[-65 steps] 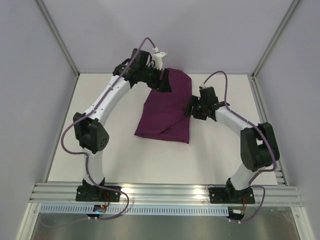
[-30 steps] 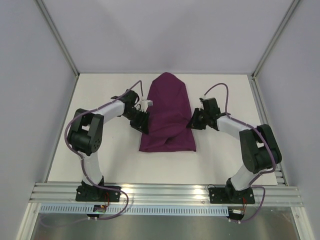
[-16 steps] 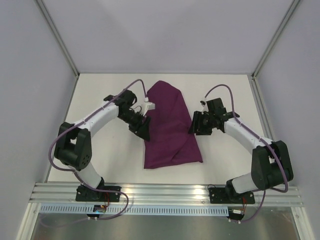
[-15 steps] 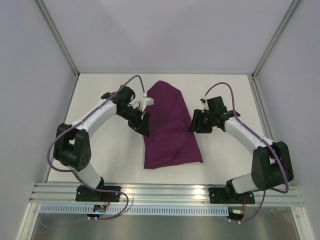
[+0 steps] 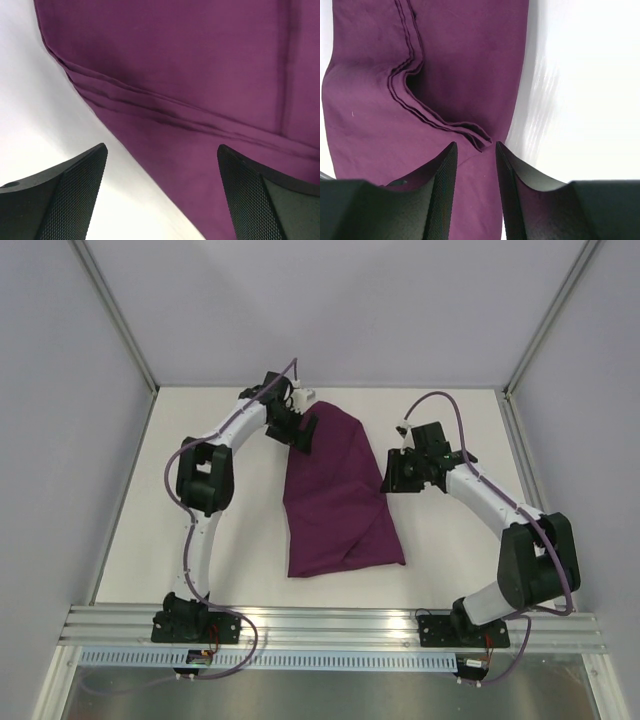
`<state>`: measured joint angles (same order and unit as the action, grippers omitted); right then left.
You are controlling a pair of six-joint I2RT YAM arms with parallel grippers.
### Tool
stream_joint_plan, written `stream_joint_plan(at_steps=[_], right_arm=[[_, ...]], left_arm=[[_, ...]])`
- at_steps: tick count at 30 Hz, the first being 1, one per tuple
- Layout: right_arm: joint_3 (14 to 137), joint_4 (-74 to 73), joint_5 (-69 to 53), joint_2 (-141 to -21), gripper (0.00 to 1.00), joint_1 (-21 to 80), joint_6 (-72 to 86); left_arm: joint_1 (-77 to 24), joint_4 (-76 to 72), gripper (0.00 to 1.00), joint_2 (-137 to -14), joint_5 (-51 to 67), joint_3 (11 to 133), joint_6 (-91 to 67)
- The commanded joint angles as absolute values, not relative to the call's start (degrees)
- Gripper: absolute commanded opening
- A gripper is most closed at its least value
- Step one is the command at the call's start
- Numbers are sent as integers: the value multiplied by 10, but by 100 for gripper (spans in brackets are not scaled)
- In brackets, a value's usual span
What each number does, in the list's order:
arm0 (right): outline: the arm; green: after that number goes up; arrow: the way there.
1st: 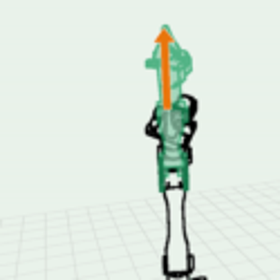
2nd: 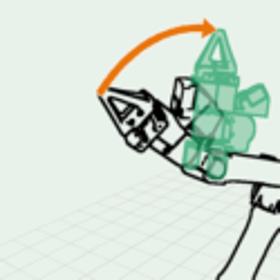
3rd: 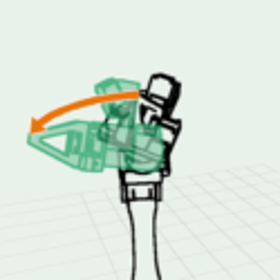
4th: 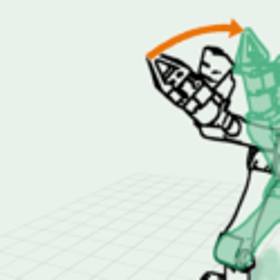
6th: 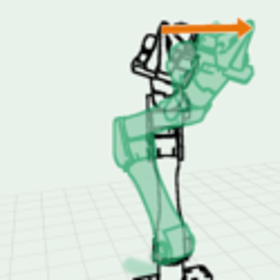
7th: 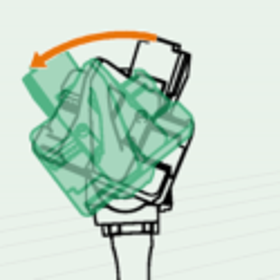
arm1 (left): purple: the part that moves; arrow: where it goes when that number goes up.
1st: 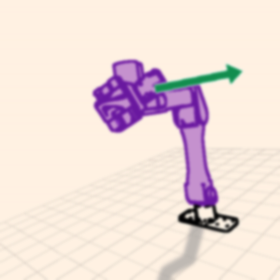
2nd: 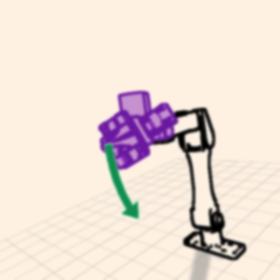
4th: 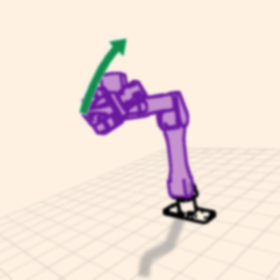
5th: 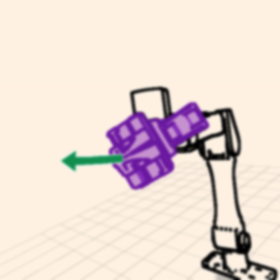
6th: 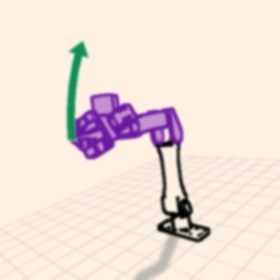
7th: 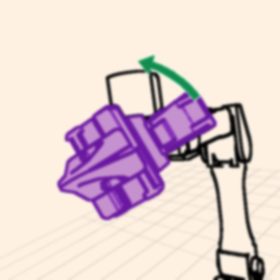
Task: Prepare the surgical pack
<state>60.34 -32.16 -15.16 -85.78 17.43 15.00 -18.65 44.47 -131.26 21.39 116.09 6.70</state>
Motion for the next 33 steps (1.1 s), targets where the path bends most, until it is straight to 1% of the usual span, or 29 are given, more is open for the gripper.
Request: stream_joint_plan(at_steps=[1,3,5,7,8,10,11,15,18,21,22,23,24,26,27,29,30,33], right_arm=[[597,-279,-158,-862,39,173,131],[590,-276,-157,-862,39,173,126],[579,-272,-157,-860,40,173,125],[575,-264,-164,-860,41,173,124],[573,-259,-167,-861,41,174,125],[573,-249,-183,-867,41,173,125],[572,-244,-191,-869,41,174,125],[576,-219,-229,-888,44,174,123],[585,-225,-231,-917,44,174,125],[578,-228,-244,-926,43,175,124],[575,-227,-244,-923,43,174,123],[570,-225,-242,-921,43,174,123],[564,-224,-236,-919,38,175,121],[563,-227,-228,-918,27,174,123],[562,-231,-222,-916,15,174,123],[562,-236,-214,-911,5,174,125],[562,-246,-207,-905,1,174,124],[562,-271,-200,-897,1,174,120]], left_arm=[[-188,462,100,-1364,150,1233,44],[-188,474,100,-1389,130,1254,46],[-188,485,97,-1410,133,1265,49],[-188,484,91,-1414,159,1252,49],[-188,483,83,-1415,169,1246,48],[-188,484,73,-1415,193,1236,49],[-188,484,65,-1417,199,1232,50],[-188,486,57,-1419,231,1222,57],[-188,485,48,-1419,245,1222,54],[-188,478,28,-1423,239,1227,52],[-188,477,13,-1424,236,1230,53],[-188,476,5,-1424,230,1232,53],[-187,475,0,-1425,213,1236,52],[-184,468,0,-1421,190,1241,47],[-181,453,0,-1413,165,1238,41],[-174,433,0,-1400,149,1230,24],[-167,413,0,-1386,139,1223,20],[-161,396,0,-1369,120,1223,16]])
